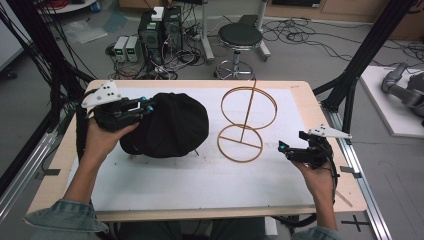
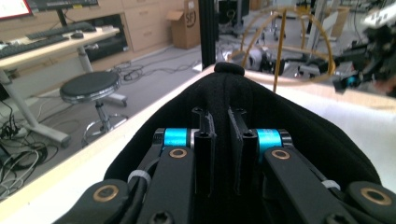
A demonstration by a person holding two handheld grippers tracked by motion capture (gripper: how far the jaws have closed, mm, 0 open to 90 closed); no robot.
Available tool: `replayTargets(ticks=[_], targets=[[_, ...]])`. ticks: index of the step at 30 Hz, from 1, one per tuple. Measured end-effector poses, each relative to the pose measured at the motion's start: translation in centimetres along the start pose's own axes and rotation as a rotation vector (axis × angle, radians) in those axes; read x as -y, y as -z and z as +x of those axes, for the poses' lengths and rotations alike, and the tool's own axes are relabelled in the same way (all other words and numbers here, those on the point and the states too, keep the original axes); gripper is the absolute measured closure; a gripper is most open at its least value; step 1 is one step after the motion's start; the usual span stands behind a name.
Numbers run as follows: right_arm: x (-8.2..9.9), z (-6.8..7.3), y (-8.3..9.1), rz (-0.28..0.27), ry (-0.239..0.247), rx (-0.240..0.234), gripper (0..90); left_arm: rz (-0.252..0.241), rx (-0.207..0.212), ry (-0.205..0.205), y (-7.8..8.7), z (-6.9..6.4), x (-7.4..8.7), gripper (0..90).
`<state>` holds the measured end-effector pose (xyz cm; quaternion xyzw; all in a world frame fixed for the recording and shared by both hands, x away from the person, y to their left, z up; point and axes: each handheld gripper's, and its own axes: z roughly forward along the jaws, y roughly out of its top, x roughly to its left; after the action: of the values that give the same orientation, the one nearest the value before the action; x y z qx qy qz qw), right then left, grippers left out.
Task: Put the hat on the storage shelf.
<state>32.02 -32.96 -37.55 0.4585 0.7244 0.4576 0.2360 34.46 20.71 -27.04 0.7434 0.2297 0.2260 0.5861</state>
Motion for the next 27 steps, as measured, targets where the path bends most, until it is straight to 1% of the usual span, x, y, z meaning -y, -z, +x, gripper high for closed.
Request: replayTargets(ticks=[1, 2, 4, 7, 8, 9, 10, 12, 13, 14, 15, 17, 18, 19, 20, 22, 24, 25, 27], targets=[[0.0, -0.1, 0.0, -0.002, 0.001, 0.0, 9.8, -0.018, -0.002, -0.003, 0.1, 0.2, -0.8, 82.1], [0.0, -0.1, 0.0, -0.003, 0.001, 0.0, 9.8, -0.018, -0.002, -0.003, 0.1, 0.2, -0.8, 82.1], [0.0, -0.1, 0.1, -0.003, -0.001, -0.001, 9.8, -0.034, -0.005, -0.005, 0.1, 0.3, -1.6, 82.1], [0.0, -0.1, 0.1, -0.003, 0.0, -0.002, 9.8, -0.047, -0.009, -0.013, 0.1, 0.5, -2.8, 82.1], [-0.1, 0.0, 0.2, -0.004, -0.002, -0.003, 9.8, -0.062, -0.01, -0.02, 0.0, 0.6, -3.7, 82.1], [0.0, 0.0, 0.2, -0.003, -0.002, -0.003, 9.8, -0.07, -0.013, -0.021, 0.0, 0.6, -4.1, 82.1], [0.0, 0.0, 0.2, -0.003, -0.002, -0.003, 9.8, -0.07, -0.013, -0.021, 0.0, 0.6, -4.1, 82.1], [0.0, -0.1, 0.2, -0.005, -0.002, -0.003, 9.8, -0.078, -0.012, -0.026, -0.1, 0.8, -4.9, 82.1], [0.0, -0.1, 0.2, -0.006, -0.002, -0.004, 9.8, -0.092, -0.01, -0.028, -0.3, 0.9, -5.7, 82.1], [0.0, -0.1, 0.2, -0.006, -0.003, -0.005, 9.8, -0.095, -0.006, -0.029, -0.3, 0.9, -6.0, 82.0], [0.0, -0.1, 0.2, -0.004, -0.007, -0.005, 9.8, -0.095, -0.006, -0.029, -0.3, 0.9, -6.0, 82.0], [0.0, -0.1, 0.2, -0.005, -0.007, -0.004, 9.8, -0.105, -0.003, -0.027, -0.7, 1.0, -6.7, 82.0], [0.0, -0.1, 0.2, -0.006, -0.006, -0.006, 9.8, -0.113, -0.001, -0.03, -1.0, 1.1, -7.4, 82.1], [-0.1, -0.1, 0.2, -0.006, -0.006, -0.007, 9.8, -0.125, 0.005, -0.023, -1.2, 1.1, -7.7, 82.1], [-0.1, 0.0, 0.2, -0.007, -0.007, -0.006, 9.8, -0.125, 0.005, -0.023, -1.2, 1.1, -7.7, 82.1], [-0.1, 0.0, 0.2, -0.006, -0.005, -0.008, 9.8, -0.133, 0.007, -0.024, -1.7, 1.1, -8.2, 82.1], [-0.1, 0.0, 0.2, -0.005, -0.004, -0.01, 9.8, -0.142, 0.015, -0.023, -2.2, 0.9, -8.7, 82.1], [-0.1, 0.0, 0.2, -0.008, 0.002, -0.01, 9.8, -0.154, 0.022, -0.029, -2.8, 0.8, -9.1, 82.1], [-0.1, 0.0, 0.3, -0.008, -0.001, -0.013, 9.8, -0.158, 0.029, -0.026, -3.0, 0.7, -9.3, 82.1]])
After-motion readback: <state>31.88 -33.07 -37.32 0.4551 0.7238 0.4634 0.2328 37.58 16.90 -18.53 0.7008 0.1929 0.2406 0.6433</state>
